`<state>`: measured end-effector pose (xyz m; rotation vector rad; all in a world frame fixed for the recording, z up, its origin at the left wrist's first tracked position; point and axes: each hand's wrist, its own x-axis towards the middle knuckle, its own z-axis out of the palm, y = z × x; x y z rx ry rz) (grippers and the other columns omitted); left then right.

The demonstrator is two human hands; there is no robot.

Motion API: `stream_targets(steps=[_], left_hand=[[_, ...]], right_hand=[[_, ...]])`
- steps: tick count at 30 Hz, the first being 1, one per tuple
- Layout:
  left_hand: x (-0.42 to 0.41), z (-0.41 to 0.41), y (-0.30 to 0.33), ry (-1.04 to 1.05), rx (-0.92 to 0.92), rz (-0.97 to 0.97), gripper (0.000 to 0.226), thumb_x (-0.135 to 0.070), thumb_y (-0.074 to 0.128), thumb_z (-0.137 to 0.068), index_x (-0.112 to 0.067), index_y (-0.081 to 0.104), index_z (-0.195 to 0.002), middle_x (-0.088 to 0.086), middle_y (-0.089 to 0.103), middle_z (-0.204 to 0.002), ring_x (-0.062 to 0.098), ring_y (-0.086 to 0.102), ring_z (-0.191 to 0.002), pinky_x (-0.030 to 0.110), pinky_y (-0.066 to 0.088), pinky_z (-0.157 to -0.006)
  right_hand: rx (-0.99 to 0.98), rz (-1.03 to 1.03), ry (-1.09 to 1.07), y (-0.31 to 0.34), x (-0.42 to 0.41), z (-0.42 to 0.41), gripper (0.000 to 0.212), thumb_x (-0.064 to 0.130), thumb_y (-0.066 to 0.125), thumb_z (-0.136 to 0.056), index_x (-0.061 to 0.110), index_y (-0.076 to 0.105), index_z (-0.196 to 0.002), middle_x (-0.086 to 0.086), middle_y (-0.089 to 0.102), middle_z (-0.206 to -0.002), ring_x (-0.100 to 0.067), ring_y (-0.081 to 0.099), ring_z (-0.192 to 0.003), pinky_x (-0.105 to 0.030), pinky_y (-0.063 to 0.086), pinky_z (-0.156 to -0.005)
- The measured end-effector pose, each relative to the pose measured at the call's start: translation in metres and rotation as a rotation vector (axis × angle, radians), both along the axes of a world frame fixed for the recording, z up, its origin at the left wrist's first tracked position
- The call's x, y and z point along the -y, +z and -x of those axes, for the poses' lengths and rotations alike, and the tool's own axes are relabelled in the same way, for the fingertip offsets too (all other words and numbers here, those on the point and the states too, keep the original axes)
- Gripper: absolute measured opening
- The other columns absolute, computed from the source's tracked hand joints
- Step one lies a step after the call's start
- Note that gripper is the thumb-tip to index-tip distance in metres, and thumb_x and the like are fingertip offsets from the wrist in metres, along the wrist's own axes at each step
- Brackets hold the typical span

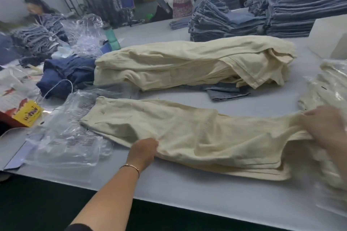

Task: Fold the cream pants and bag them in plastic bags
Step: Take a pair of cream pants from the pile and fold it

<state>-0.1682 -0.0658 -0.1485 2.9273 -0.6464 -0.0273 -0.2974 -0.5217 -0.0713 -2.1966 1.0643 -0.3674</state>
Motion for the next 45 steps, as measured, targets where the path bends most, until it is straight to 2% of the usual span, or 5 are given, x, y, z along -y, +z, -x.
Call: stream_targets(steps=[16,24,28,36,45], left_hand=[[-0.116,-0.136,0.022,1.034,-0.366,0.698,0.031,-0.025,0.061,-0.088,0.006,0.058,-0.090,0.027,0.061,-0.119,0.041,0.060,-0.109,0.046,0.052,-0.092],[-0.148,-0.194,0.016,1.297,-0.217,1.133,0.090,-0.016,0.082,-0.066,0.003,0.033,-0.139,0.023,0.056,-0.125,0.037,0.060,-0.107,0.040,0.051,-0.092],[-0.156,-0.213,0.023,1.182,-0.366,1.557,0.034,0.000,0.066,-0.073,0.003,0.062,-0.106,0.014,0.066,-0.099,0.027,0.059,-0.085,0.035,0.053,-0.075],[-0.241,-0.211,0.054,1.054,0.292,1.462,0.027,-0.016,0.053,-0.091,-0.010,0.062,-0.115,0.007,0.066,-0.111,0.023,0.060,-0.094,0.025,0.044,-0.081],[-0.237,-0.179,0.006,1.263,-0.152,0.635,0.100,-0.043,0.070,-0.078,0.003,0.016,-0.149,0.023,0.026,-0.152,0.042,0.032,-0.136,0.051,0.028,-0.112]], right_hand=[[0.138,-0.376,0.052,-0.075,-0.154,-0.109,0.040,-0.014,0.051,-0.072,0.017,0.067,-0.053,-0.004,0.061,-0.056,-0.024,0.059,-0.063,-0.035,0.048,-0.056],[0.180,-0.285,0.064,-0.081,-0.199,-0.158,0.046,-0.018,0.048,-0.071,0.023,0.066,-0.060,0.016,0.054,-0.038,-0.017,0.052,-0.052,-0.010,0.035,-0.037],[0.231,-0.394,0.129,-0.078,-0.240,-0.197,0.047,-0.019,0.044,-0.074,0.020,0.069,-0.064,0.002,0.060,-0.059,-0.015,0.053,-0.058,-0.005,0.036,-0.041],[0.456,-0.850,0.152,-0.020,-0.278,-0.258,0.036,-0.014,0.044,-0.085,0.012,0.069,-0.086,0.000,0.071,-0.067,-0.017,0.064,-0.065,-0.019,0.055,-0.058],[0.203,-0.423,-0.297,-0.033,-0.156,-0.194,0.032,0.000,0.047,-0.089,0.002,0.062,-0.118,-0.021,0.060,-0.107,-0.031,0.051,-0.090,-0.035,0.039,-0.069]])
